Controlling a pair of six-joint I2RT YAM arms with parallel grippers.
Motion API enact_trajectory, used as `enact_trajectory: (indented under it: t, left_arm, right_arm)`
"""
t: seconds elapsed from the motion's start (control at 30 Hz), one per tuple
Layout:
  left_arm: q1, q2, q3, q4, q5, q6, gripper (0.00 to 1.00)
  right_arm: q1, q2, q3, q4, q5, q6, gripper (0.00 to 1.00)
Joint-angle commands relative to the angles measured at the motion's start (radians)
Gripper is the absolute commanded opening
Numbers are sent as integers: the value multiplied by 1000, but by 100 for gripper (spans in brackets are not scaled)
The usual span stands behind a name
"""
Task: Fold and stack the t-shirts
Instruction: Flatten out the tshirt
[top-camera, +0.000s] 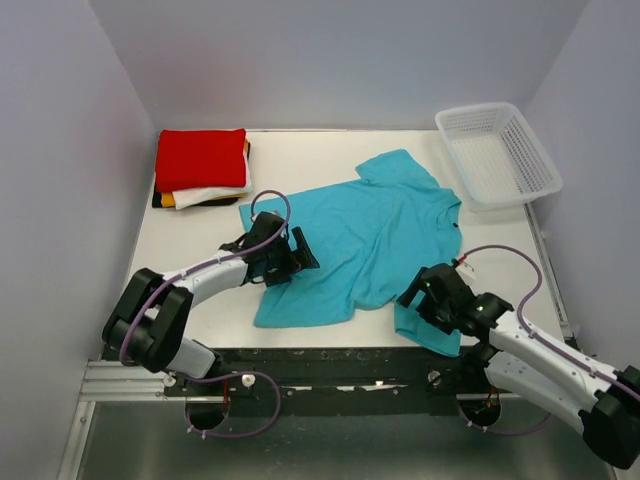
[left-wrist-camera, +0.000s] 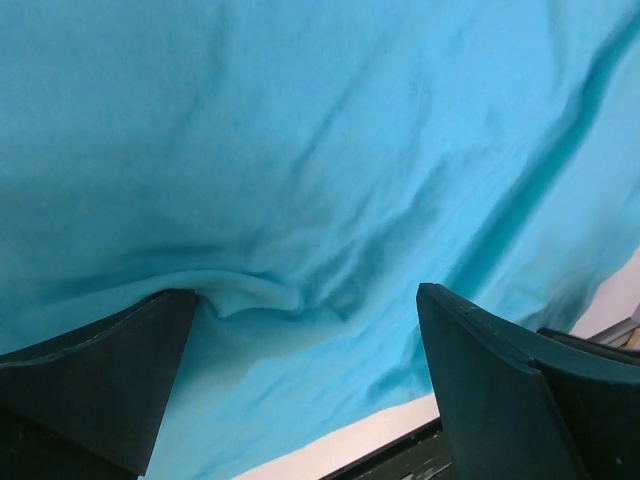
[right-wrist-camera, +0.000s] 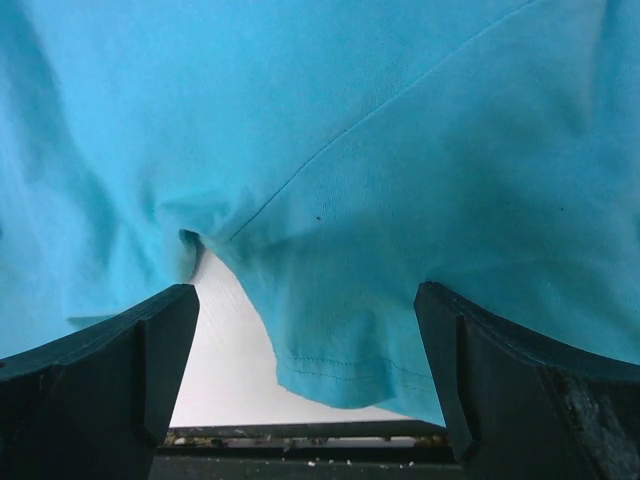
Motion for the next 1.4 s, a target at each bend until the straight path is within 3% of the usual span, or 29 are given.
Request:
enact_trajectory:
  t: [0.0,0.17,0.33,0.4,0.57,0.73,0.93,1.03,1.23,1.37]
  left_arm:
    - [51,81,-23,-4,7,22,99]
    - [107,53,-3,-91,-35,40,99]
    - [113,-31,19,-151,42,84,98]
    - [99,-77,61,-197,50,135,99]
    - [69,-108,252,-358,-101,232,99]
    - [120,81,399,-322,-39,224,99]
    - [132,323,548,-279,55,221,98]
    - [134,424,607,-304,48,220,99]
    - [135,595,762,-362,94,236,99]
    - [132,698,939,-518,83,227,99]
  right_arm:
    - [-3,-158,-67,-237,-4,196,100]
    - [-2,-269,-52,-295,-47,226,100]
    - [-3,-257,122,-358,46,97,100]
    - [-3,-239,173,-285,75,13,100]
    - [-4,-82,257,19,169,-212,100]
    - [-21,256,442,201,306,-303,100]
    - [-190,674,632,369,-13,-385,100]
    - [-227,826,702,371,-35,-395,100]
    - [-287,918,678,389,-63,-379,100]
    - [-323,904,602,414,-74,-358,100]
